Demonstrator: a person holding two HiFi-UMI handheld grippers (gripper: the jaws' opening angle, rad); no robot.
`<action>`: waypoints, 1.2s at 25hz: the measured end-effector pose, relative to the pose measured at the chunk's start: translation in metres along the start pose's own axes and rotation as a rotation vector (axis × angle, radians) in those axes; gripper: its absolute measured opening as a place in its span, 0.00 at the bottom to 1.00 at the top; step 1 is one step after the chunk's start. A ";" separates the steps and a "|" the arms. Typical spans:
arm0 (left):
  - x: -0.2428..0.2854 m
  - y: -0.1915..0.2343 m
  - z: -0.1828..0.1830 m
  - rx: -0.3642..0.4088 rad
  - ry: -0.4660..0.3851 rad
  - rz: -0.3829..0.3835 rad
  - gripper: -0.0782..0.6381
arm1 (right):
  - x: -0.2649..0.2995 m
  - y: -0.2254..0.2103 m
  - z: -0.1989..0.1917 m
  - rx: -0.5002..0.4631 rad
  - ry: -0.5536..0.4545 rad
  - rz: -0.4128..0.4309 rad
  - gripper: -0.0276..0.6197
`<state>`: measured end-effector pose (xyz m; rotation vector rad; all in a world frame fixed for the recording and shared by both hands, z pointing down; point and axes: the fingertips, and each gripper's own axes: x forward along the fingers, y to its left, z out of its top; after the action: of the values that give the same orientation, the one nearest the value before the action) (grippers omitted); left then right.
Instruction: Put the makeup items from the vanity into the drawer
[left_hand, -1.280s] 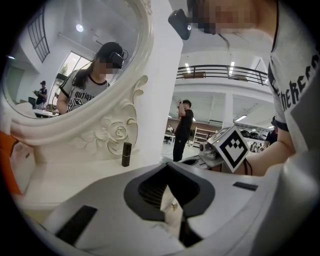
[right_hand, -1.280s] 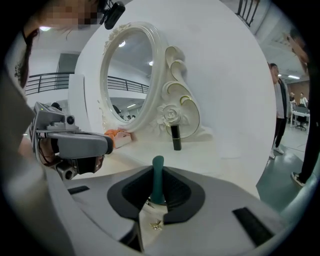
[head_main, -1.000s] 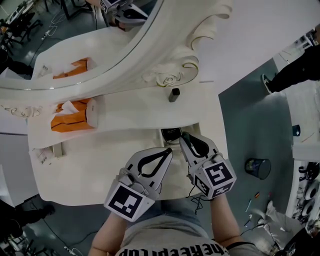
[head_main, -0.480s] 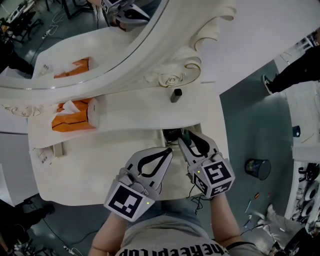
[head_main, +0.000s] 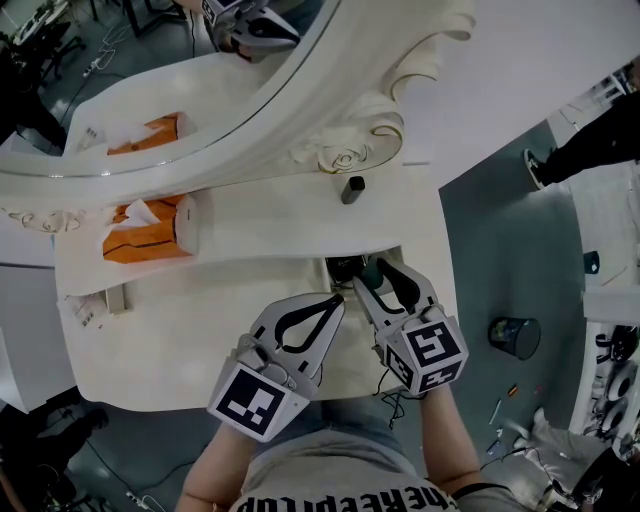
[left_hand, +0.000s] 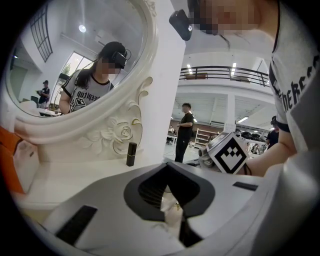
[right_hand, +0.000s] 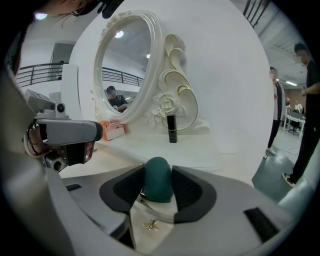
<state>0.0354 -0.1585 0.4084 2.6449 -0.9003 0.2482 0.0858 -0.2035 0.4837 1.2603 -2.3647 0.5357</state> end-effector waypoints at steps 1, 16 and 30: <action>0.000 0.000 0.000 0.000 -0.001 -0.001 0.13 | 0.000 0.000 0.000 0.001 -0.001 0.001 0.35; -0.005 -0.004 0.000 0.004 -0.009 -0.003 0.13 | -0.005 0.003 0.002 0.018 -0.014 -0.001 0.37; -0.011 -0.013 0.002 0.016 -0.015 -0.013 0.13 | -0.021 0.012 0.011 0.015 -0.063 0.006 0.08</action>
<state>0.0354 -0.1433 0.3999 2.6698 -0.8889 0.2332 0.0841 -0.1883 0.4613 1.2949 -2.4207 0.5234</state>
